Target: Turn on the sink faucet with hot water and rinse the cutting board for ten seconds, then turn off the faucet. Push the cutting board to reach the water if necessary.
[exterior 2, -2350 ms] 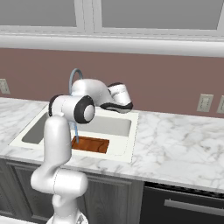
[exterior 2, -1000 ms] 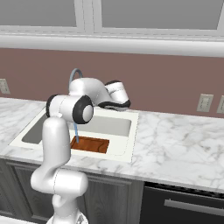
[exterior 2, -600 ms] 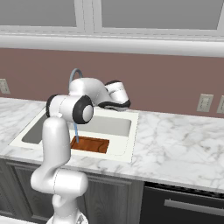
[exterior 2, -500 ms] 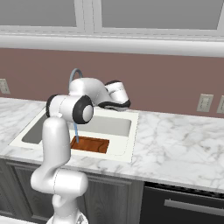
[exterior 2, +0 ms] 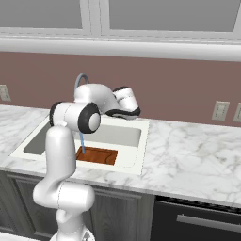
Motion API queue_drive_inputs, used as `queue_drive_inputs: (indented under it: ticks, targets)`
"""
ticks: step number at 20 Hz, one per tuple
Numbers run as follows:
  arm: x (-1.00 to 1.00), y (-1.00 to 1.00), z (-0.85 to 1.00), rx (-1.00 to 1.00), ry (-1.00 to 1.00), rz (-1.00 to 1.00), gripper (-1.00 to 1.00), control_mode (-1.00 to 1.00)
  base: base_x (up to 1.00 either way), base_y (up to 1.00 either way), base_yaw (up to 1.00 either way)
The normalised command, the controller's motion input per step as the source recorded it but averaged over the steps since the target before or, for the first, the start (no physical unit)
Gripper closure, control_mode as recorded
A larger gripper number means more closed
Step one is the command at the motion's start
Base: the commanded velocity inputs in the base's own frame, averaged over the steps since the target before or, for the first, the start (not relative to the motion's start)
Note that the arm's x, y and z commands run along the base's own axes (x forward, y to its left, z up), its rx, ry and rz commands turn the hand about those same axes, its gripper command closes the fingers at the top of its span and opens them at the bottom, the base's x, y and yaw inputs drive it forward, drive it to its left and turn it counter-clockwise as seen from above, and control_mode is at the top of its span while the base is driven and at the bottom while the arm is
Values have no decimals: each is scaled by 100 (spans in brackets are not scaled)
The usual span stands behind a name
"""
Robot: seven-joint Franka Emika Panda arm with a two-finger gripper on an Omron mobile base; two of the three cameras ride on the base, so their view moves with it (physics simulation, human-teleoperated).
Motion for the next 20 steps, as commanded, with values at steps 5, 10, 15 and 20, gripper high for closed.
queue_drive_inputs:
  ticks: [5, 10, 15, 20]
  targets:
    - [0, 0, 0, 0, 0, 0, -100, -100, 0, 0, 0]
    - [0, 0, 0, 0, 0, 0, -100, -100, 0, 0, 0]
    - [0, 0, 0, 0, 0, 0, -100, -100, 0, 0, 0]
    - [0, 0, 0, 0, 0, 0, -100, -100, 0, 0, 0]
